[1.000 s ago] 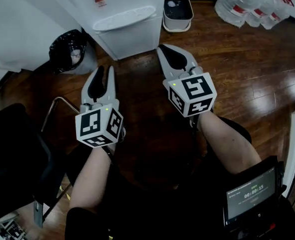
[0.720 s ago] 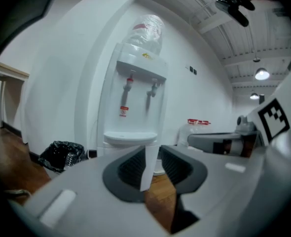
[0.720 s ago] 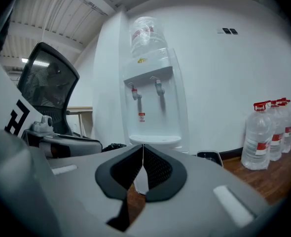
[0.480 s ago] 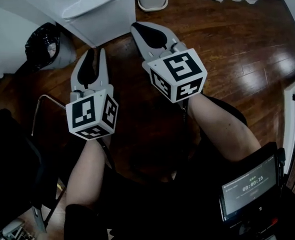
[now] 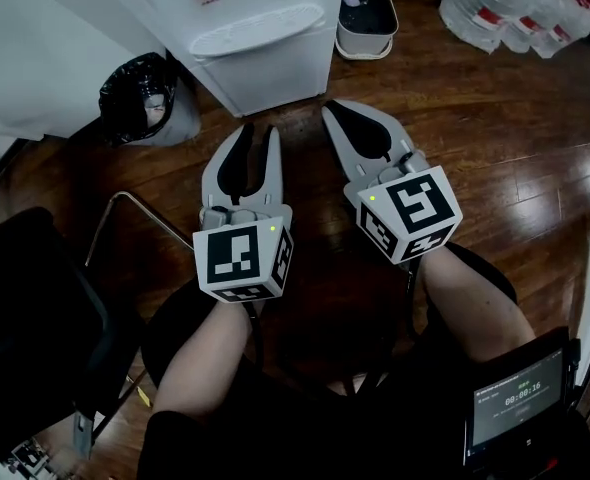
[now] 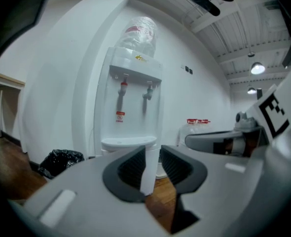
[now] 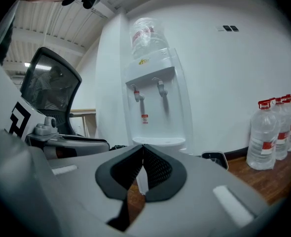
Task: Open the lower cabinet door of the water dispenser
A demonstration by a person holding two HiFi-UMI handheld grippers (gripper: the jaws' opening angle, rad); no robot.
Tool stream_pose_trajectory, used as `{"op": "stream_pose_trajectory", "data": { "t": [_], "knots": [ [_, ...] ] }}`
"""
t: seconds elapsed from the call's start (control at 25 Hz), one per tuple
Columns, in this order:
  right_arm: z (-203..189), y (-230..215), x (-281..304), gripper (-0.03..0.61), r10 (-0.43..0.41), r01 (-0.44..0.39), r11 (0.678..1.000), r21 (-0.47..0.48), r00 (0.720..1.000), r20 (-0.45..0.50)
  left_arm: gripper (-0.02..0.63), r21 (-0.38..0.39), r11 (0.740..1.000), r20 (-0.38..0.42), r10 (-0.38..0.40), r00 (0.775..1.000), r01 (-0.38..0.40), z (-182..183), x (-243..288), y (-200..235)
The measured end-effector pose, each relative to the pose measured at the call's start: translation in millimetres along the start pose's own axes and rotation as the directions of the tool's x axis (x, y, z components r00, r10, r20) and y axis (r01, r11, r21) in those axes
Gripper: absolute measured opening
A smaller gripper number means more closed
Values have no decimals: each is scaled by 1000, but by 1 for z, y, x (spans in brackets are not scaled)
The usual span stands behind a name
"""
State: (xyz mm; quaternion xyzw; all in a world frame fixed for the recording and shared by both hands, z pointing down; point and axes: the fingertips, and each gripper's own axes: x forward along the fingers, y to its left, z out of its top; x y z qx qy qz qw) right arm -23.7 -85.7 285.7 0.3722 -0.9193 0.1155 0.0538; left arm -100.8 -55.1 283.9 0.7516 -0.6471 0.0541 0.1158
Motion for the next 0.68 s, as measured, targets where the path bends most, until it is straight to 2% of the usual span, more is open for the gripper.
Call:
{"op": "stream_pose_trajectory", "data": {
  "t": [0.68],
  "knots": [
    [-3, 10, 0, 5, 29, -29, 1000, 4, 999, -13, 123, -38, 999, -31, -14, 999, 13, -7, 0, -2]
  ]
}}
